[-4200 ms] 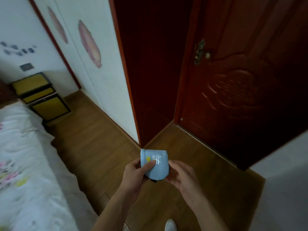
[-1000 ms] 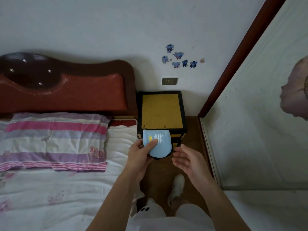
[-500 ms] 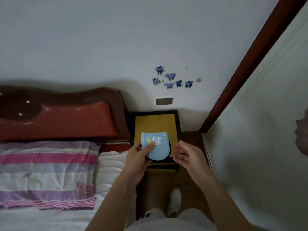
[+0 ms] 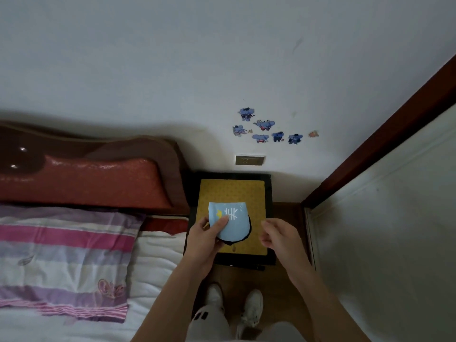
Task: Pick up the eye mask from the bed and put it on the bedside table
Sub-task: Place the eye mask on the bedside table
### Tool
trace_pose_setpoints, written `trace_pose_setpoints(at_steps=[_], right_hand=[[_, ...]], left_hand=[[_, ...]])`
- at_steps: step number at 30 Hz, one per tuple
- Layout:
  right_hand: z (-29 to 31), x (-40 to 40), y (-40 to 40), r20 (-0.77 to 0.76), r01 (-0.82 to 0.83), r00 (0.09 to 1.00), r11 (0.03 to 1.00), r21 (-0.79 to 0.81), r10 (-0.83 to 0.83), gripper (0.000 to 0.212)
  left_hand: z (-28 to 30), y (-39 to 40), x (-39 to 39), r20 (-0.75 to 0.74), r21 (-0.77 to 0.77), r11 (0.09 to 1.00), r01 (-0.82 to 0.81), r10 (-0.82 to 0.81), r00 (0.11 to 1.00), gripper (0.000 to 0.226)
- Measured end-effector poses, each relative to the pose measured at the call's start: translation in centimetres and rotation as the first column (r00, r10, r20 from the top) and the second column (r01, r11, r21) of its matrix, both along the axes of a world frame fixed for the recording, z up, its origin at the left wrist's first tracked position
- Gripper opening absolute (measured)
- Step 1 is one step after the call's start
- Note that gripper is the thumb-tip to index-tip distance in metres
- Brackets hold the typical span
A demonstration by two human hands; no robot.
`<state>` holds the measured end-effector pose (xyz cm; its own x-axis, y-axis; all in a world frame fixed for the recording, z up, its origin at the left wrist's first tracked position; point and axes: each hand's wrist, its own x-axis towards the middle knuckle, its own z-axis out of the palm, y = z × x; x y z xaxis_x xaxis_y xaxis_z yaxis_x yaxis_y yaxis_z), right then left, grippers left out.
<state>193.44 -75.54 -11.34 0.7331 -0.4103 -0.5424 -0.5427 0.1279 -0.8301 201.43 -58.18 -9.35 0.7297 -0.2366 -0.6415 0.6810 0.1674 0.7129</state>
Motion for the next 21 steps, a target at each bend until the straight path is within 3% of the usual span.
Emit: trace_pose_setpoints(at_steps=[3, 11, 16, 21], right_hand=[[-0.9, 1.2, 0.0, -0.014, -0.124, 0.992, 0.961, -0.248, 0.125, 0.022], [-5.0, 3.6, -0.1, -0.098, -0.290, 0.956, 0.834, -0.470, 0.278, 0.034], [-10.5, 4.9, 0.5, -0.184, -0.440, 0.885, 0.645, -0.625, 0.427, 0.043], [-16.5, 5.3, 1.0, -0.301, -0.541, 0.820, 0.489, -0.684, 0.486, 0.049]], left_hand=[[-1.3, 0.0, 1.6, -0.033, -0.006, 1.000, -0.012, 0.012, 0.999, 0.030], [-7.9, 0.3, 5.0, -0.112, 0.140, 0.986, 0.090, -0.074, 0.991, 0.030], [-14.7, 0.3, 6.8, -0.169, 0.224, 0.961, 0.165, -0.128, 0.977, 0.036], [-20.6, 0.2, 8.0, -0.184, 0.304, 0.939, 0.160, -0.107, 0.977, 0.037]])
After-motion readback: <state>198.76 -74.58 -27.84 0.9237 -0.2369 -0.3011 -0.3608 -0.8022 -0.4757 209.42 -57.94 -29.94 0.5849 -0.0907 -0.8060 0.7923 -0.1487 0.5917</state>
